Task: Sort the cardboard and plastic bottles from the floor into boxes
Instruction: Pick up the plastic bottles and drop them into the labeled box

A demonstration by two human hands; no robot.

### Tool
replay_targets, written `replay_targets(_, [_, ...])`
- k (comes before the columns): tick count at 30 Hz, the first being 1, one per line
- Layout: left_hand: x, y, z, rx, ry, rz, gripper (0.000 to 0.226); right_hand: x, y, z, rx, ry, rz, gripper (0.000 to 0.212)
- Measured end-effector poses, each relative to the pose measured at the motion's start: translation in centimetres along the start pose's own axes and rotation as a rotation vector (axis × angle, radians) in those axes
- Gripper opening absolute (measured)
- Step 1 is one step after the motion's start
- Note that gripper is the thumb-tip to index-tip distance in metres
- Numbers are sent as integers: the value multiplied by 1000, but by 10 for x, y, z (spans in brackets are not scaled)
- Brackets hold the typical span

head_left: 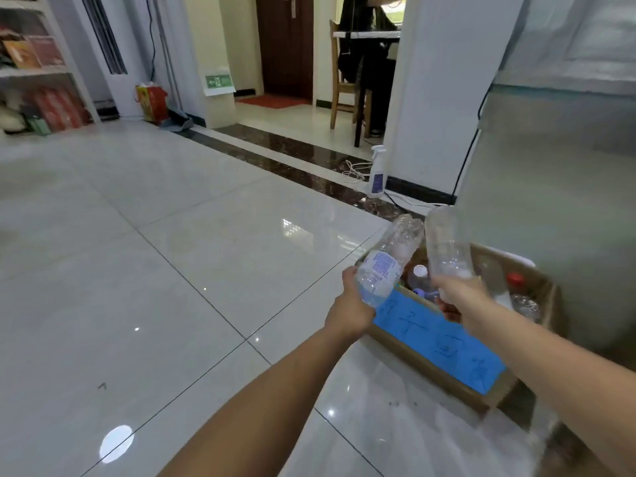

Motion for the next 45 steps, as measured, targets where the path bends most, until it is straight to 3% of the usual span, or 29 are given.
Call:
replay_targets(1, [-3, 11, -12, 7, -12, -34, 69, -11, 1, 16, -30, 82, 2, 19])
replay_targets(5, [-15, 25, -46, -134, -30, -129, 77, -45, 24, 65, -65, 323, -53, 84])
replay_targets(10, [-51, 27, -76, -352, -26, -130, 73, -61, 68, 93, -94, 402, -170, 77])
replay_targets(14, [-73, 37, -96, -478, 66, -121, 79, -72, 87, 97, 110, 368, -84, 104])
replay_targets(20, [-97, 62, -115, -775, 174, -191, 85, -86, 75, 99, 358, 320, -24, 86])
replay_targets(23, [-106, 71, -122, -844, 170, -203, 83, -101, 77, 101, 377, 319, -39, 92])
replay_targets(34, [-108, 76, -119, -929, 214, -226, 95, -93, 72, 113, 586, 316, -13, 97])
replay_targets(39, [-102, 67, -113, -969, 238, -302, 81, -82, 60, 107, 669, 289, 69, 94])
replay_targets(45, [-93, 45, -102, -1030, 158, -346, 82, -76, 60, 102, 649, 258, 97, 91])
Point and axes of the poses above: each hand's wrist, its own x-axis away from the middle knuckle, its own z-axis out of the back of the hand, y = z × x, the point moved 5 cm from there along -x, towards the middle knuckle, and after that the axes turned 8 degrees about z, right-handed, at the moved point
